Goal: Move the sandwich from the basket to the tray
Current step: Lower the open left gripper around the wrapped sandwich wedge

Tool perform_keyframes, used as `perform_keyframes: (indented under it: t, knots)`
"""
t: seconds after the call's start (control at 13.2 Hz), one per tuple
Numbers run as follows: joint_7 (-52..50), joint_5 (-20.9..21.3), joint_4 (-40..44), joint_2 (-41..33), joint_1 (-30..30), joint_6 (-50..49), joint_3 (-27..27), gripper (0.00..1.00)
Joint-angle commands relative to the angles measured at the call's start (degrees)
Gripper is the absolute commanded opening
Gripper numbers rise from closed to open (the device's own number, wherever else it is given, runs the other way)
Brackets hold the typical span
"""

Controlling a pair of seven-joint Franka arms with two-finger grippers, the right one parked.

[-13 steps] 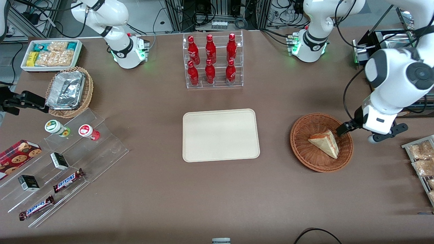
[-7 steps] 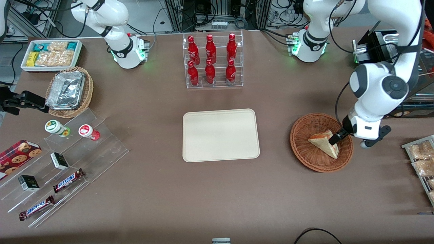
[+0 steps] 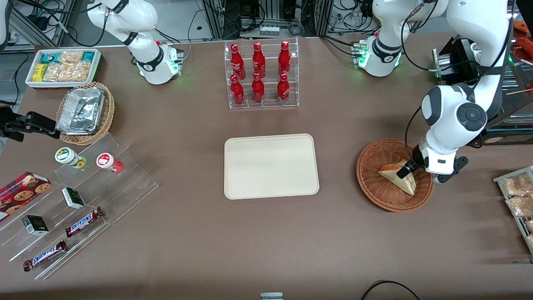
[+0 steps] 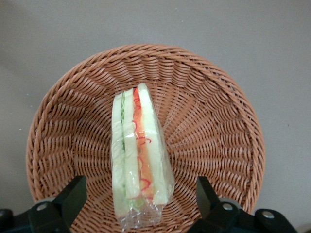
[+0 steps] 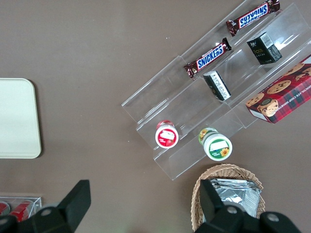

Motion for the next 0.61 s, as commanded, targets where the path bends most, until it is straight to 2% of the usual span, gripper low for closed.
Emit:
perform_keyframes:
  t: [0.0, 0.53]
  knots:
    - [-2.97, -0.06, -0.5, 1.67, -0.51, 3.69, 0.06, 1.0]
    - [-3.06, -0.06, -0.77, 3.0, -0.51, 3.69, 0.06, 1.0]
